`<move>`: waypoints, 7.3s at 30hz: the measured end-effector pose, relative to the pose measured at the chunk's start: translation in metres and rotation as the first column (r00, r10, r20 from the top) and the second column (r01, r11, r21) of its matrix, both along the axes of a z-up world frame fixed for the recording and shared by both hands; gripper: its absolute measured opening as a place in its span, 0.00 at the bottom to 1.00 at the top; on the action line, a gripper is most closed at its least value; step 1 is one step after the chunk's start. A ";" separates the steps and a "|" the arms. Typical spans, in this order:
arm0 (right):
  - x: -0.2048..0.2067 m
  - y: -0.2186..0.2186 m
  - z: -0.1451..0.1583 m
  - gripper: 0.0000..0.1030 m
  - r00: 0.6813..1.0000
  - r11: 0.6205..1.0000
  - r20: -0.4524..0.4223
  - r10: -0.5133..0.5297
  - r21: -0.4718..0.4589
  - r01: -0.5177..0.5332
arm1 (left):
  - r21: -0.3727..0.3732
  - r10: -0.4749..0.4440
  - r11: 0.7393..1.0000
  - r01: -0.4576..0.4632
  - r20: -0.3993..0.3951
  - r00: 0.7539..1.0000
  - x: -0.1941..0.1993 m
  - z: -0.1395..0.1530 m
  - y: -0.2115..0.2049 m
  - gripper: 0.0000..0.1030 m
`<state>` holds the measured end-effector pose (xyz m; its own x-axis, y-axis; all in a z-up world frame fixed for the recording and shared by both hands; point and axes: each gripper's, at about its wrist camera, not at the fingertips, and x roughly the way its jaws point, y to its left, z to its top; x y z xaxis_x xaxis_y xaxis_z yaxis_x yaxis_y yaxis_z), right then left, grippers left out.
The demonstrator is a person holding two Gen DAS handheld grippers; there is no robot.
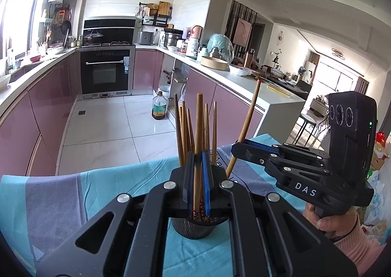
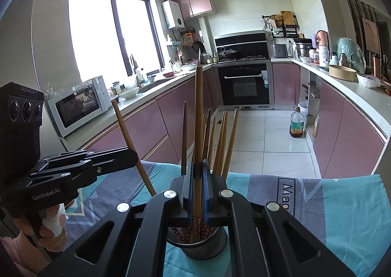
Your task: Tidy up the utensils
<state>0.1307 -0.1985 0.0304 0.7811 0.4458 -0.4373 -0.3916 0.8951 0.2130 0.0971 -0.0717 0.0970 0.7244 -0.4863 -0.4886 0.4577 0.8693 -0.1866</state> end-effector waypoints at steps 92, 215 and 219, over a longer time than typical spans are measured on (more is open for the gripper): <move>-0.094 0.034 -0.044 0.93 0.958 0.978 0.218 -0.186 -0.058 0.203 | 0.012 0.355 0.928 -0.372 0.276 0.893 -0.088 -0.065 0.084 0.95; -0.130 0.043 -0.052 0.93 0.904 0.946 0.306 -0.298 -0.028 0.322 | -0.046 0.405 0.910 -0.412 0.312 0.860 -0.126 -0.076 0.085 0.95; -0.131 0.043 -0.052 0.93 0.904 0.946 0.307 -0.298 -0.028 0.322 | -0.046 0.405 0.910 -0.412 0.312 0.859 -0.125 -0.076 0.085 0.95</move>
<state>0.0000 -0.1558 -0.0214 0.9727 0.1348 -0.1887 -0.1261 0.9903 0.0577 -0.0283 0.0136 0.0209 0.9708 -0.1053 -0.2156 0.0912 0.9931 -0.0743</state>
